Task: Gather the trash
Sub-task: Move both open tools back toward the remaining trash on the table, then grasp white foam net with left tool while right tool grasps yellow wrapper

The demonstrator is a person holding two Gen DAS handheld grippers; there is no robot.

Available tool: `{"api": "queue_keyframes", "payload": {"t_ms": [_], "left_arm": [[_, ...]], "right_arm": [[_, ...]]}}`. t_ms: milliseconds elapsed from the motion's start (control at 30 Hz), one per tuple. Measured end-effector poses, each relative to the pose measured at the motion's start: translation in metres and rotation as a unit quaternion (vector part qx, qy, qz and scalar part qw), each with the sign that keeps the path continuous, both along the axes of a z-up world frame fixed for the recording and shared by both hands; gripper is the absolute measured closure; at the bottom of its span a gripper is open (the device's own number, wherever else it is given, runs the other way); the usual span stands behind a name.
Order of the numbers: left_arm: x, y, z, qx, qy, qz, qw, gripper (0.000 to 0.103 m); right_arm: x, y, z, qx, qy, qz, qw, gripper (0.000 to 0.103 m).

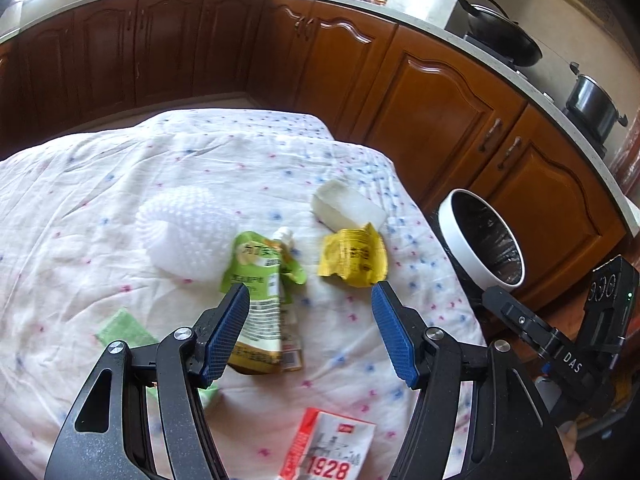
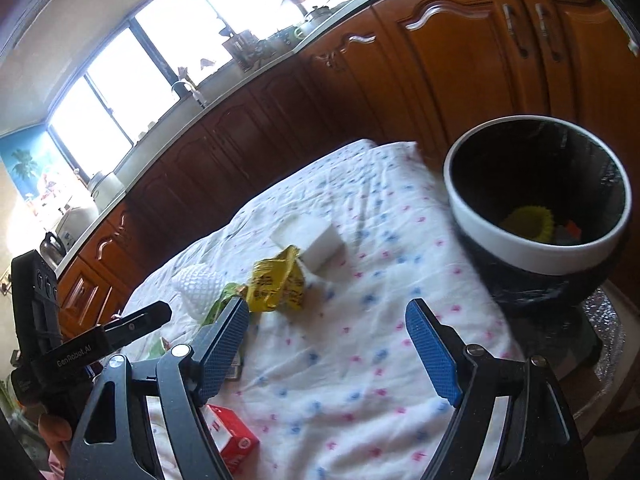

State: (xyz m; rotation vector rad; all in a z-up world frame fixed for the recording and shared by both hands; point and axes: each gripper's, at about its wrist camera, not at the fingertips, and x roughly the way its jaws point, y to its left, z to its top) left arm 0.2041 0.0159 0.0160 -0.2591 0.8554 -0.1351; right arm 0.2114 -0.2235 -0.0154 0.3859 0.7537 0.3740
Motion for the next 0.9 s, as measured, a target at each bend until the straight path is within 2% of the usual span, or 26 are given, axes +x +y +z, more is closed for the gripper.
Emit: {"api": "queue_keyframes", "payload": {"t_ms": [333,500,800,867,900], "left_arm": [[0.005,0.042,-0.002,0.009,-0.003,0.033,0.9994,0.037],[0.016,0.058,-0.006,0.025,-0.001,0.040,0.9989,0.031],[0.059,0.075,-0.028,0.040,0.030,0.047,0.9976,0.029],[0.066,0.077,-0.033,0.043,0.036,0.053,0.9970,0.029],[0.070,0.078,-0.036,0.046,0.041,0.054,0.9967,0.030]], "right_arm": [[0.023,0.033,-0.008,0.013,0.014,0.026,0.999,0.021],[0.037,0.046,-0.012,0.023,0.027,0.036,0.999,0.021],[0.065,0.068,-0.030,0.040,0.061,0.048,0.996,0.021],[0.068,0.070,-0.033,0.041,0.064,0.045,0.996,0.027],[0.070,0.070,-0.034,0.041,0.066,0.044,0.996,0.037]]}}
